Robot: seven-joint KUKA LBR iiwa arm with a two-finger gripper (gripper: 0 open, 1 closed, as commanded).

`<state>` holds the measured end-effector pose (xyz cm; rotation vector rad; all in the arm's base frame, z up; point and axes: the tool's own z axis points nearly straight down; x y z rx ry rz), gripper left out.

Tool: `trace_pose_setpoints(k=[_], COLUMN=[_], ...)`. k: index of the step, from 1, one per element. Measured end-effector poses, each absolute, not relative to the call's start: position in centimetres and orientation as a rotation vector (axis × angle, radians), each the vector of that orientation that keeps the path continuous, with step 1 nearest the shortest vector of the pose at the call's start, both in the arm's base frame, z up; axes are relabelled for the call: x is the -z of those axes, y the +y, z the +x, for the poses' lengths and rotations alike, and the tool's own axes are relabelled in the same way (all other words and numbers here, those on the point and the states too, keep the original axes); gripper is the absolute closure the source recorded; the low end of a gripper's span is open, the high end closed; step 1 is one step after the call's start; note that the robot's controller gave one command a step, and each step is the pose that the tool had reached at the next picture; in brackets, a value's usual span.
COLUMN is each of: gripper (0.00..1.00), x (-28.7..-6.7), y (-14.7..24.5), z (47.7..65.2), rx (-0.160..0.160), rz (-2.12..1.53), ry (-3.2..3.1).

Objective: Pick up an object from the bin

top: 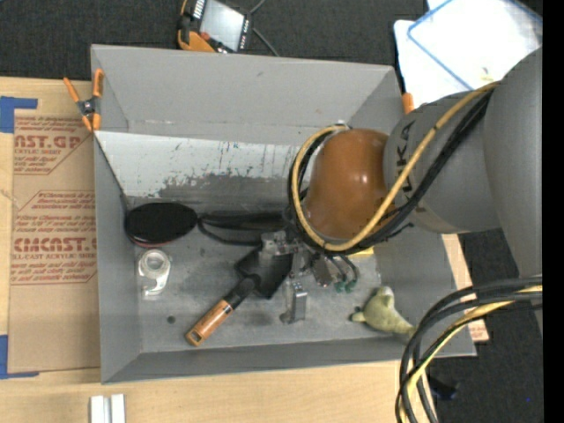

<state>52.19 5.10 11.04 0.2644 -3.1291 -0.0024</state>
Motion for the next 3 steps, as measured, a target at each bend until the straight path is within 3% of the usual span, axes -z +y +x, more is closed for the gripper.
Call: trace_pose_setpoints(k=[1, 2, 3], gripper=[0.0, 0.0, 0.0], x=[-10.1, -12.9, -15.4], y=[6.1, 6.0, 5.9], z=[52.3, 51.2, 52.7], rx=[0.005, 0.004, 0.005], rz=[0.312, 0.448, 0.751], ry=[-3.122, -3.096, -3.046])
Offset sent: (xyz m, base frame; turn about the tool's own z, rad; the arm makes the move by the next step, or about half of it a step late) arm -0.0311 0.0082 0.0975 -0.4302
